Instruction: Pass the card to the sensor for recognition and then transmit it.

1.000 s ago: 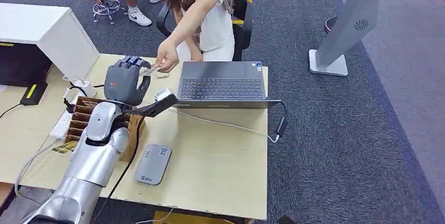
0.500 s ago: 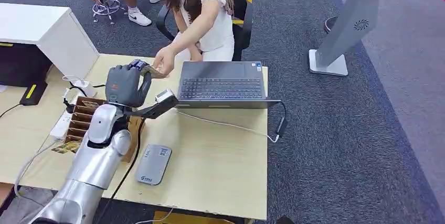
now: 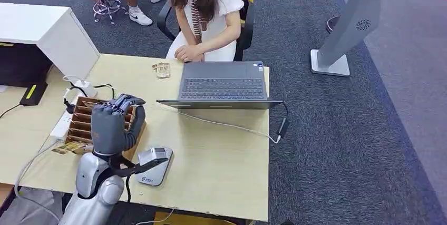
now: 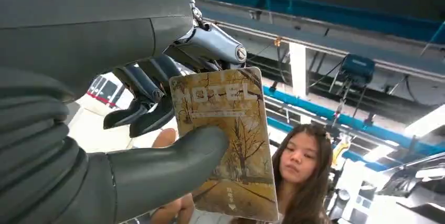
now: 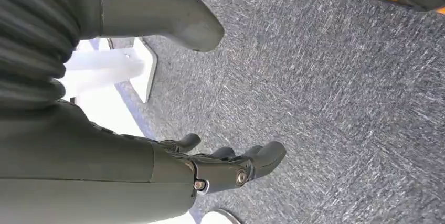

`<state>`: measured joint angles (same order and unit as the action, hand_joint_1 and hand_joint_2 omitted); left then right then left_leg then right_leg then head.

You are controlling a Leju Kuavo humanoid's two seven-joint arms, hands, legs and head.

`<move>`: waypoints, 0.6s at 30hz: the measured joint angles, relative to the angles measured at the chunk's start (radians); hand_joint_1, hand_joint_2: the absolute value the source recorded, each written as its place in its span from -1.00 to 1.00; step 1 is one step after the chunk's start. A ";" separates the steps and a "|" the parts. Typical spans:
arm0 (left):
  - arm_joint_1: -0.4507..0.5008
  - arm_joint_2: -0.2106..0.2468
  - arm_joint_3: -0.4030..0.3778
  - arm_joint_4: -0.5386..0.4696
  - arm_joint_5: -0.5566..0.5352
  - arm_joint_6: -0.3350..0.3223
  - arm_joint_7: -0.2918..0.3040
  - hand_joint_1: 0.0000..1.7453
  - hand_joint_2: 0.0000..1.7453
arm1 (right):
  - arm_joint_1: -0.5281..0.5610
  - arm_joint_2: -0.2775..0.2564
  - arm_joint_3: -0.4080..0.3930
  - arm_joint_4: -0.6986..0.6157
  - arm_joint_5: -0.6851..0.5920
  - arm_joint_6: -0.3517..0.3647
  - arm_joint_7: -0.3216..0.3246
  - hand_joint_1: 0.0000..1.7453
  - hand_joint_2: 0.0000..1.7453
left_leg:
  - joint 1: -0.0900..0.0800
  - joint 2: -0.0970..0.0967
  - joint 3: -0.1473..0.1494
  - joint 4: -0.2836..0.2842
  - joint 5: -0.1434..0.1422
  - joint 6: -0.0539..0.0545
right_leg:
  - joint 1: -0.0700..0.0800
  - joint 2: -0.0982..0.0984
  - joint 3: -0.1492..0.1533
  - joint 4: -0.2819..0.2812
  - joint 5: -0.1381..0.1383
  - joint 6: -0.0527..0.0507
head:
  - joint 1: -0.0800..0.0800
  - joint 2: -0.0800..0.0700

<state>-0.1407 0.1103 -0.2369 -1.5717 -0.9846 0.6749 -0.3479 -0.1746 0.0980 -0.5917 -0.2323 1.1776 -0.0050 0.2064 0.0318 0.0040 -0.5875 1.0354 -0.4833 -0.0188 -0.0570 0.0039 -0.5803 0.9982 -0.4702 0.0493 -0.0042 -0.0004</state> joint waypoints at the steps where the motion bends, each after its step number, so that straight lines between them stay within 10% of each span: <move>1: 0.017 0.003 0.000 -0.013 0.003 0.001 -0.005 1.00 1.00 | 0.002 -0.001 0.000 0.000 0.000 -0.001 -0.002 -1.00 1.00 | 0.000 0.000 0.000 0.000 0.000 0.000 | 0.000 0.000 0.000 0.000 0.000 0.000 | 0.000 0.000; 18: 0.160 0.101 0.001 0.027 -0.113 -0.286 0.116 1.00 1.00 | 0.022 -0.020 -0.017 0.000 -0.023 -0.012 -0.019 -1.00 1.00 | 0.000 0.000 0.000 0.000 0.000 0.000 | 0.000 0.000 0.000 0.000 0.000 0.000 | 0.000 0.000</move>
<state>0.0191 0.2114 -0.2357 -1.5449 -1.0975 0.3887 -0.2315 -0.1521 0.0782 -0.6088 -0.2327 1.1551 -0.0168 0.1869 0.0318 0.0037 -0.5874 1.0352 -0.4834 -0.0187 -0.0570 0.0035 -0.5802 0.9982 -0.4704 0.0492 -0.0042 -0.0004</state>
